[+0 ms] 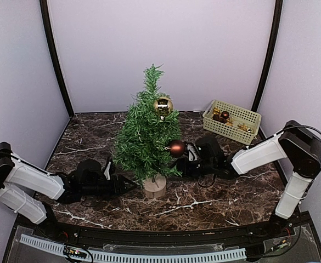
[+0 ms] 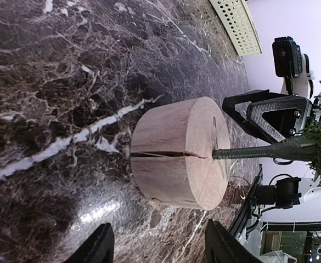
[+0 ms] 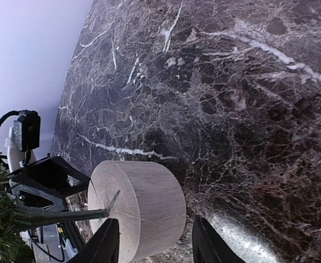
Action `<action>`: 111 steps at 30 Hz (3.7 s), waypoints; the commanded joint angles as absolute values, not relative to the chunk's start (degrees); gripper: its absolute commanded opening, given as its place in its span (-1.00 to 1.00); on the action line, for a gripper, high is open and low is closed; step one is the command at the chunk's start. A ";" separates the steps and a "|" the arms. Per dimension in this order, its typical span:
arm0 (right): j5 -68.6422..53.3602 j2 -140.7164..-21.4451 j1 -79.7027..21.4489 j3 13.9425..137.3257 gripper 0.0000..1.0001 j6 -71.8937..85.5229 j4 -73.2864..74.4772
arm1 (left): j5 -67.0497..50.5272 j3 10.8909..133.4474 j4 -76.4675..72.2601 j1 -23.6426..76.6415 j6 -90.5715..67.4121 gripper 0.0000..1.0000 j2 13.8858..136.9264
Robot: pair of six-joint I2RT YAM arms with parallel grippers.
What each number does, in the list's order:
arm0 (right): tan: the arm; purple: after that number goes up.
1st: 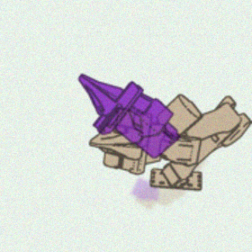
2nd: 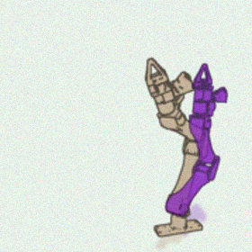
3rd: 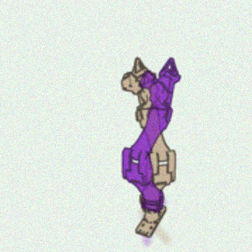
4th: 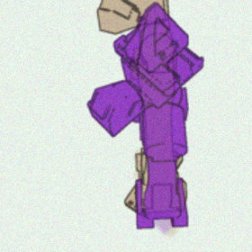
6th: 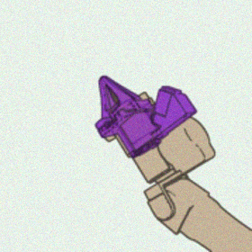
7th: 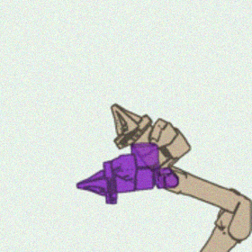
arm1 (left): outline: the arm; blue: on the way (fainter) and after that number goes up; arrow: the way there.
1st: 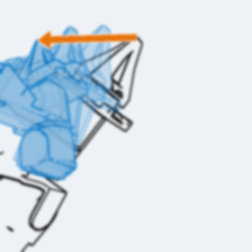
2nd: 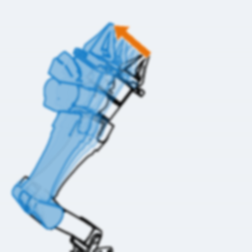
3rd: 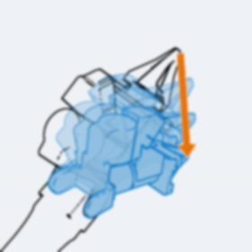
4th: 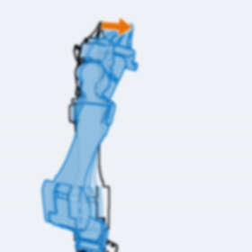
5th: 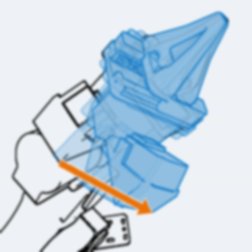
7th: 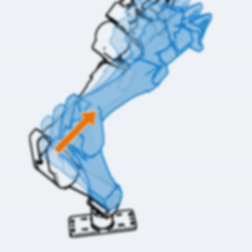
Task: Decorate the small christmas tree
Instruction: Turn around the Christmas tree at the bin.
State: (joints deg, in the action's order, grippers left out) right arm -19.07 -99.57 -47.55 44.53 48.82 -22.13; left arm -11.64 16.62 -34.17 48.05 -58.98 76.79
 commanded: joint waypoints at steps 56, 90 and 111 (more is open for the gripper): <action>-12.28 -92.32 -41.74 42.27 0.48 41.50 -19.23 | -9.14 23.01 -32.48 49.91 -54.27 0.04 80.93; -11.97 -104.65 -51.79 41.03 -0.13 54.84 -38.61 | -19.03 34.54 -42.16 47.20 -48.21 -0.32 98.97; -16.22 -109.76 -45.14 47.96 -0.10 48.83 -37.87 | -20.73 34.01 -44.70 48.21 -50.33 -0.52 100.25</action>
State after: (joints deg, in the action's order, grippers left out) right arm -14.17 -108.97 -46.28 47.22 50.68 -34.89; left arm -19.16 33.82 -44.05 47.53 -50.43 100.95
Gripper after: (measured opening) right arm 0.441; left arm 0.240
